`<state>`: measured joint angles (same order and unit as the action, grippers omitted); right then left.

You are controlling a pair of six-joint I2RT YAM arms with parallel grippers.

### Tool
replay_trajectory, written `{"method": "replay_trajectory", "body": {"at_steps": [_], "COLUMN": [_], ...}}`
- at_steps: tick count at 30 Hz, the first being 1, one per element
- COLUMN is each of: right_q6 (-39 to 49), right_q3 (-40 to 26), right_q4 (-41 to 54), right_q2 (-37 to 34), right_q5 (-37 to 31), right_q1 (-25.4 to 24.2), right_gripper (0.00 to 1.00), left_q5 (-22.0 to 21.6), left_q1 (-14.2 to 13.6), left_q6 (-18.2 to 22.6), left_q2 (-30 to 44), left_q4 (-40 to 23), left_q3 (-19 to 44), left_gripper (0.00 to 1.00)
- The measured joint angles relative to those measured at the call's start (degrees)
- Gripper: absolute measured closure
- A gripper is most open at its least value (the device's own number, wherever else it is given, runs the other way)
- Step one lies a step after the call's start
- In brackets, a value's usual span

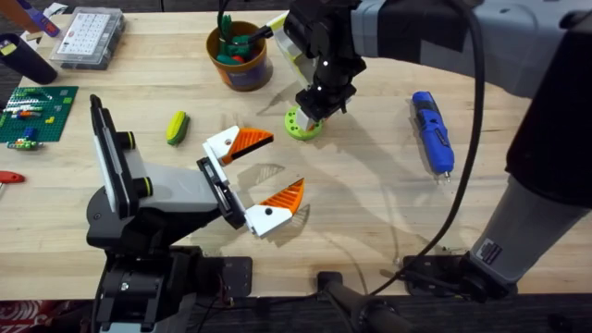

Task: Pick up the gripper from the table and insert it into the empty holder that is missing its gripper. Then pick up a screw, insert it into the mounting hole, and use the screwdriver to tighten it. Finally, clean up the table by picking up the vegetable and placing it into the bucket.

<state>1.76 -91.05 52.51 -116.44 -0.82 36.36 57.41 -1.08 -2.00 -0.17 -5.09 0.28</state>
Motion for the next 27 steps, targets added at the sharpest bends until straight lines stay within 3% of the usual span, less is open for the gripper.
{"method": "replay_trajectory", "body": {"at_steps": [8, 19, 27], "right_q6": [0.00, 0.00, 0.00], "right_q3": [-0.90, -11.47, -11.72], "right_q4": [3.50, 8.22, 7.85], "right_q2": [0.00, 0.02, 0.00], "right_q5": [0.04, 0.11, 0.24], "right_q1": [-0.04, -0.04, -0.04], "right_gripper": [0.662, 0.662, 0.662], "left_q5": [-0.02, 0.00, 0.00], "left_q1": [0.00, 0.00, 0.00], "left_q6": [-0.02, -0.04, -0.04], "left_q2": [0.20, 0.20, 0.20], "left_q4": [0.12, 0.12, 0.12], "left_q3": [0.02, 0.02, 0.02], "left_gripper": [0.015, 0.014, 0.015]}}
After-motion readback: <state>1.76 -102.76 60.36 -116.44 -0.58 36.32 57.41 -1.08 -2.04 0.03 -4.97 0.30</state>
